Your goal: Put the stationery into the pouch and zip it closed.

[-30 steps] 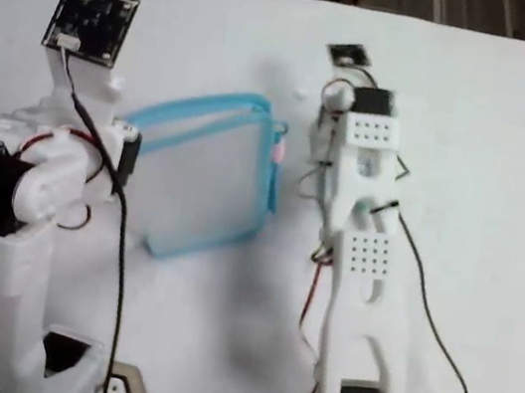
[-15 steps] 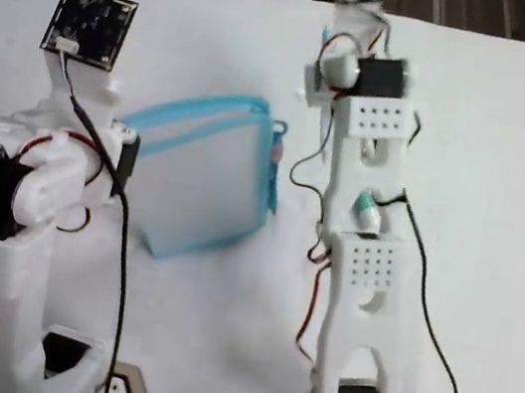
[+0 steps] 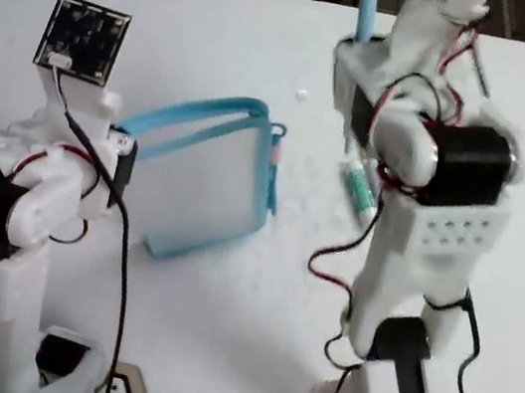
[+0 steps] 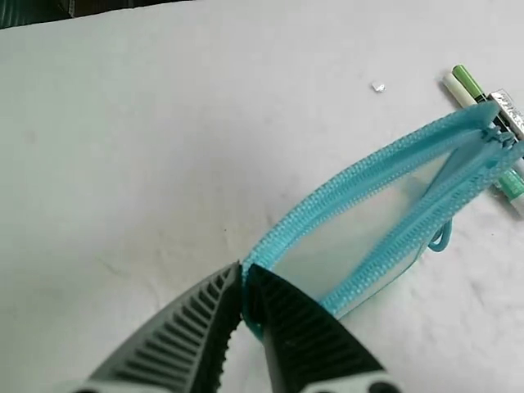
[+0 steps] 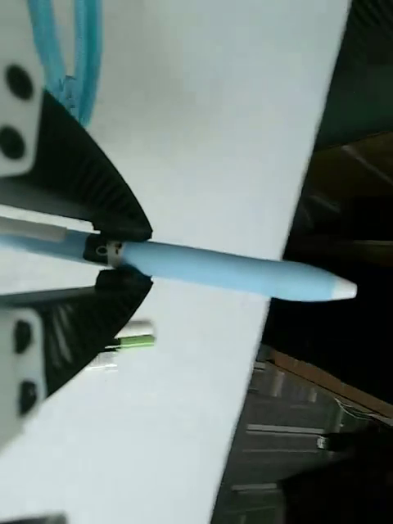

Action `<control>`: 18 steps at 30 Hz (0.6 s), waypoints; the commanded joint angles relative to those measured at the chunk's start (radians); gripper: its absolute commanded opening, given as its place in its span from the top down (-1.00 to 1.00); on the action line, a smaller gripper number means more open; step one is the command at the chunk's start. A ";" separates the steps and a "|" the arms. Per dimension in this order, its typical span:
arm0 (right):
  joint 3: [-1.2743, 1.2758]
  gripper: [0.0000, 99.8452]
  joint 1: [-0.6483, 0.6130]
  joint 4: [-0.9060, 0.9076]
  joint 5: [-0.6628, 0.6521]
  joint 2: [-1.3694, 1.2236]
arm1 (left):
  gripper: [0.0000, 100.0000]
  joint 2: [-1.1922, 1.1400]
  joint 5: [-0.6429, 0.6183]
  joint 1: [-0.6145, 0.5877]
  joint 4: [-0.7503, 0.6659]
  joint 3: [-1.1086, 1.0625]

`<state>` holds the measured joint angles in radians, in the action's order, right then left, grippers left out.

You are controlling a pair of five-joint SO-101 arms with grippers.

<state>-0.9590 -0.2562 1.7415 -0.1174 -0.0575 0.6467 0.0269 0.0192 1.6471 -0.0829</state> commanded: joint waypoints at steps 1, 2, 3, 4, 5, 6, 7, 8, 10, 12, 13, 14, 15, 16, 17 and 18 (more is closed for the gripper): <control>0.284 0.69 -0.007 -0.096 0.015 -0.016 | 0.95 -0.005 0.005 -0.005 0.002 -0.049; 0.342 0.64 -0.008 -0.143 0.028 -0.041 | 0.95 -0.004 0.005 -0.004 0.002 -0.049; 0.384 0.61 -0.008 -0.193 0.058 -0.068 | 0.96 -0.004 0.005 -0.002 0.002 -0.049; 0.414 0.60 -0.007 -0.240 0.094 -0.101 | 0.96 -0.005 0.005 -0.002 0.002 -0.049; 0.433 0.61 -0.007 -0.286 0.118 -0.139 | 0.96 -0.007 0.005 -0.002 0.002 -0.049; 0.437 0.62 -0.008 -0.320 0.138 -0.182 | 0.96 -0.007 0.005 -0.002 0.002 -0.051; 0.437 0.64 -0.013 -0.352 0.153 -0.226 | 0.96 -0.008 0.005 -0.002 0.002 -0.051; 0.430 0.64 -0.027 -0.383 0.160 -0.271 | 0.96 -0.008 0.005 -0.002 0.002 -0.051; 0.391 0.64 -0.053 -0.421 0.161 -0.366 | 0.96 -0.008 0.005 -0.001 0.002 -0.051; 0.319 0.64 -0.085 -0.423 0.161 -0.461 | 0.96 -0.008 0.005 -0.005 0.002 -0.051; 0.275 0.64 -0.096 -0.410 0.163 -0.499 | 0.96 -0.007 0.005 -0.005 0.002 -0.051; 0.226 0.64 -0.099 -0.383 0.163 -0.532 | 0.96 -0.005 0.005 -0.007 0.002 -0.051; 0.170 0.64 -0.097 -0.351 0.163 -0.562 | 0.96 -0.004 0.005 -0.007 0.002 -0.051; 0.112 0.64 -0.090 -0.314 0.163 -0.585 | 0.96 -0.004 0.005 -0.007 0.002 -0.051; 0.049 0.64 -0.071 -0.271 0.163 -0.602 | 0.96 -0.004 0.005 -0.007 0.002 -0.051; -0.011 0.64 -0.051 -0.232 0.163 -0.615 | 0.96 -0.004 0.005 -0.007 0.002 -0.049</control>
<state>-0.7856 -0.3437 1.4270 0.0391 -0.6590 0.6467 0.0269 0.0192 1.6471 -0.0844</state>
